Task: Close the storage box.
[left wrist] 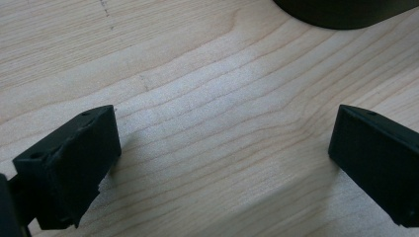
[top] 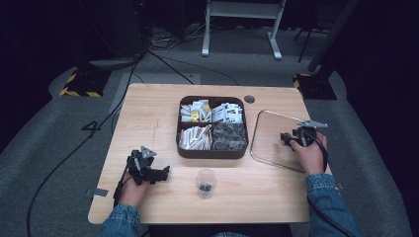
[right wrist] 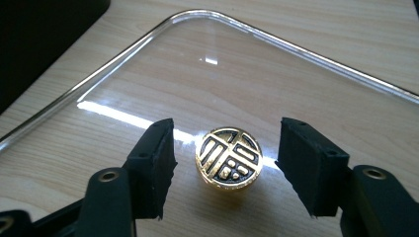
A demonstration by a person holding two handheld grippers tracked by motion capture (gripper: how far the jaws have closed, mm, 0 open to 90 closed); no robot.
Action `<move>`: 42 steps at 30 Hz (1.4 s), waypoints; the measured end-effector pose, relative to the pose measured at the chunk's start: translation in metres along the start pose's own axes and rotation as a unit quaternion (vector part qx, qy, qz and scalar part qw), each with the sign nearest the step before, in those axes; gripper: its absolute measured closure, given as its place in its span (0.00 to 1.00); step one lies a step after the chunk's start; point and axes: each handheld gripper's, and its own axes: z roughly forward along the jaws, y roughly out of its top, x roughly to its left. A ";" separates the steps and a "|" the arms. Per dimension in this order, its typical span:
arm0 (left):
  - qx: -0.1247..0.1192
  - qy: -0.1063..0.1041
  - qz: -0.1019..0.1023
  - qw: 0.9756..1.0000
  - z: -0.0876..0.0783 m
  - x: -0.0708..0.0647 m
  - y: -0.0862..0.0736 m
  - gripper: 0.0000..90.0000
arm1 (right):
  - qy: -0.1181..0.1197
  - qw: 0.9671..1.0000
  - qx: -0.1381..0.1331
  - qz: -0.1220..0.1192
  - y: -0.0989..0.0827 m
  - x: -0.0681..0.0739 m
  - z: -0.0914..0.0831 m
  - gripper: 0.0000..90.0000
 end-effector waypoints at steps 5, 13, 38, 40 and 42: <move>0.000 0.000 0.000 1.000 0.000 0.000 0.000 0.00 | 0.001 1.000 0.012 0.001 -0.004 -0.001 0.005 0.48; 0.000 0.000 0.000 1.000 0.000 0.000 0.000 0.00 | 0.002 1.000 0.027 -0.006 -0.009 -0.002 0.010 0.56; 0.000 0.000 0.000 1.000 0.000 0.000 0.000 0.00 | 0.002 1.000 0.008 -0.009 -0.007 -0.004 0.004 0.66; 0.000 0.000 0.000 1.000 0.000 0.000 0.000 0.00 | 0.005 1.000 -0.002 -0.003 -0.005 -0.006 0.001 0.66; 0.000 0.000 0.000 1.000 0.000 0.000 0.000 0.00 | 0.007 1.000 -0.010 0.002 -0.002 -0.007 -0.004 0.66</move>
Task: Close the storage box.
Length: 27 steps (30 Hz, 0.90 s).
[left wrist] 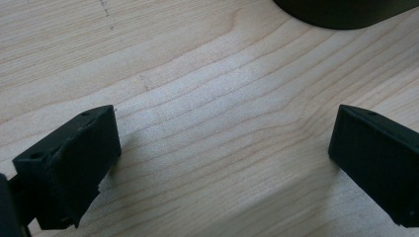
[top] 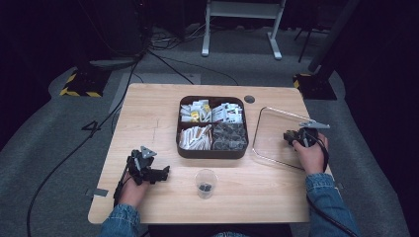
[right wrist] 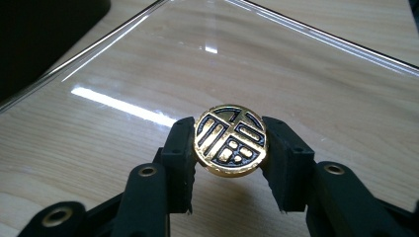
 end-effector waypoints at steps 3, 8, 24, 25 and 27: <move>0.000 0.000 0.000 1.000 0.000 0.000 0.000 0.00 | 0.002 1.000 -0.014 0.004 0.005 0.000 -0.008 0.66; 0.000 0.000 0.000 1.000 0.000 0.000 0.000 0.00 | 0.013 0.999 -0.033 0.010 0.014 0.001 -0.019 0.66; 0.000 0.000 0.000 1.000 0.000 0.000 0.000 0.00 | 0.024 0.997 -0.069 0.008 0.030 0.011 -0.041 0.66; 0.000 0.000 0.000 1.000 0.000 0.000 0.000 0.00 | 0.025 0.997 -0.070 0.009 0.031 0.012 -0.042 0.66; 0.000 -0.001 0.000 1.000 0.000 0.000 0.000 0.00 | 0.028 0.997 -0.071 0.007 0.033 0.014 -0.043 0.66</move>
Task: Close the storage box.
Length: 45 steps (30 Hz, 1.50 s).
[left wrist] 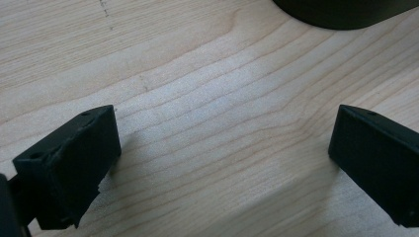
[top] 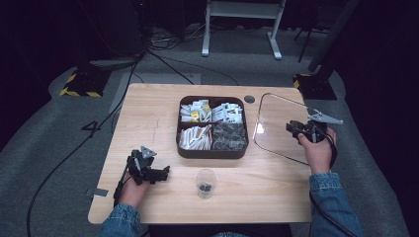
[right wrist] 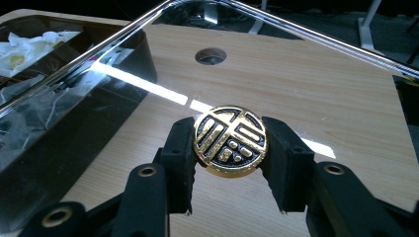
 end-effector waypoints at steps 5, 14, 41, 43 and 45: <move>0.000 -0.002 0.001 1.000 0.000 0.000 0.000 0.00 | 0.010 1.000 0.000 -0.003 0.010 0.010 0.001 0.66; -0.001 -0.004 0.005 1.000 0.000 0.002 0.000 0.00 | 0.037 0.998 0.017 -0.038 0.046 0.044 0.016 0.66; -0.001 -0.013 0.013 1.000 0.003 0.005 0.004 0.00 | 0.109 0.991 0.056 -0.052 0.092 0.146 0.063 0.66; -0.001 -0.013 0.013 1.000 0.003 0.005 0.004 0.00 | 0.111 0.991 0.057 -0.055 0.092 0.151 0.065 0.66; -0.001 -0.012 0.014 1.000 0.003 0.005 0.004 0.00 | 0.114 0.990 0.058 -0.057 0.092 0.156 0.067 0.66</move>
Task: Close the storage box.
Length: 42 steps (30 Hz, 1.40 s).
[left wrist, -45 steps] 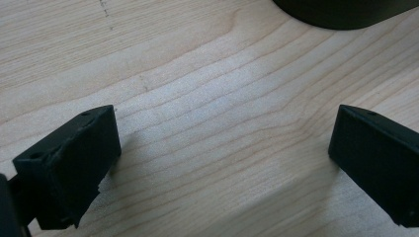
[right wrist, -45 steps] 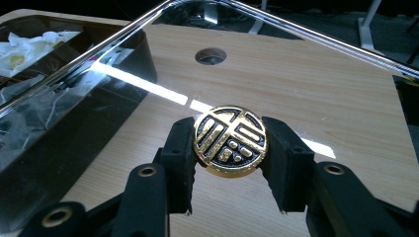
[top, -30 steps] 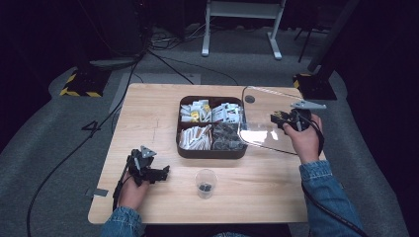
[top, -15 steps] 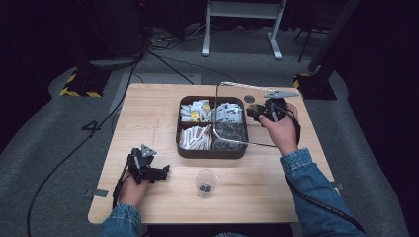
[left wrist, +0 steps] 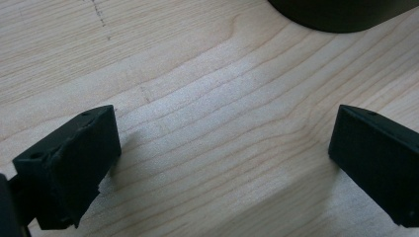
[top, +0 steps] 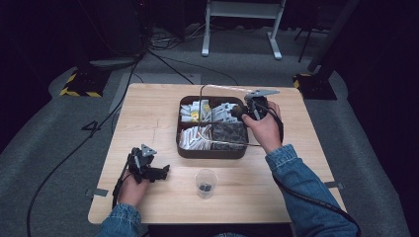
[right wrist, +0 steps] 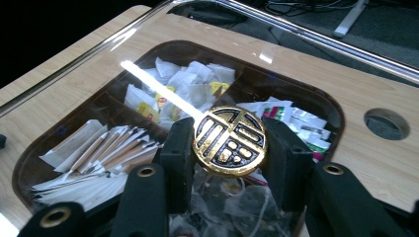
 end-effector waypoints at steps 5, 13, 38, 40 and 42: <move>0.002 0.001 0.000 1.000 -0.001 0.000 -0.001 0.00 | 0.008 1.000 0.007 -0.011 0.002 0.011 0.011 0.66; 0.002 0.001 0.000 1.000 -0.001 0.000 -0.001 0.00 | 0.012 0.999 0.022 -0.024 0.007 0.026 0.038 0.66; 0.002 0.001 0.000 1.000 -0.001 0.000 -0.001 0.00 | -0.003 0.999 0.041 -0.034 -0.006 0.043 0.084 0.66; 0.002 0.001 0.000 1.000 -0.001 0.000 -0.001 0.00 | -0.002 0.999 0.040 -0.035 -0.007 0.044 0.086 0.66; 0.002 0.001 0.000 1.000 -0.001 0.000 -0.001 0.00 | -0.002 0.999 0.040 -0.033 -0.008 0.045 0.086 0.66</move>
